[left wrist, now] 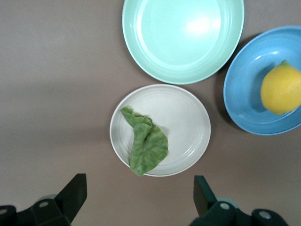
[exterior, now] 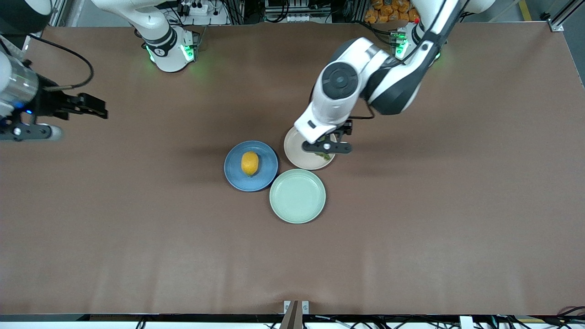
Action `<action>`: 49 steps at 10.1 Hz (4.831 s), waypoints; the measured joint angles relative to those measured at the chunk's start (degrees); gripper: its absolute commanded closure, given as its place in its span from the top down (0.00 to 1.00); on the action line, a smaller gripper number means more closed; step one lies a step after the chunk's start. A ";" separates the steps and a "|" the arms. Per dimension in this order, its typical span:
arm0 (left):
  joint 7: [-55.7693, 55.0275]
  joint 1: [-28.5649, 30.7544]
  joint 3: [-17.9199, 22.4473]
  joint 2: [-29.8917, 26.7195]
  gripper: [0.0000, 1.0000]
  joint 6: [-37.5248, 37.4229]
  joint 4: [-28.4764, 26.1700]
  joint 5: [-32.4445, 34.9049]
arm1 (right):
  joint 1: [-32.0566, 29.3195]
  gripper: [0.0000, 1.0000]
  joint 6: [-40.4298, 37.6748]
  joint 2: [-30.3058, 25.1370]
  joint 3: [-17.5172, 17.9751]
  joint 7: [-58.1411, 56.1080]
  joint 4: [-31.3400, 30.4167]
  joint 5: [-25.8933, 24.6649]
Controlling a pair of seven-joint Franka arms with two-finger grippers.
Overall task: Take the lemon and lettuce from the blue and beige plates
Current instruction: 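Reach the left gripper to the lettuce while the right gripper approaches the lemon, then grasp the lettuce with the left gripper while the right gripper grasps the lemon, then carry the lettuce away from the beige plate with the left gripper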
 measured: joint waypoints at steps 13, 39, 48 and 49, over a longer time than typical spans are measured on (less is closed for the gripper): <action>1.51 -2.35 0.07 15.79 1.00 6.48 -0.42 4.13 | 11.98 1.00 20.21 9.95 0.11 14.63 -6.08 2.27; -2.92 -0.80 0.46 9.85 0.00 4.36 0.60 4.12 | 31.43 1.00 65.07 20.63 0.15 36.44 -31.05 2.93; -0.59 15.01 1.48 6.66 0.00 2.93 0.11 7.50 | 33.59 1.00 70.38 25.79 0.09 38.86 -31.29 2.93; 2.73 16.92 1.51 6.65 0.00 2.93 0.12 7.53 | 33.60 0.98 70.50 25.84 0.09 38.87 -31.30 2.93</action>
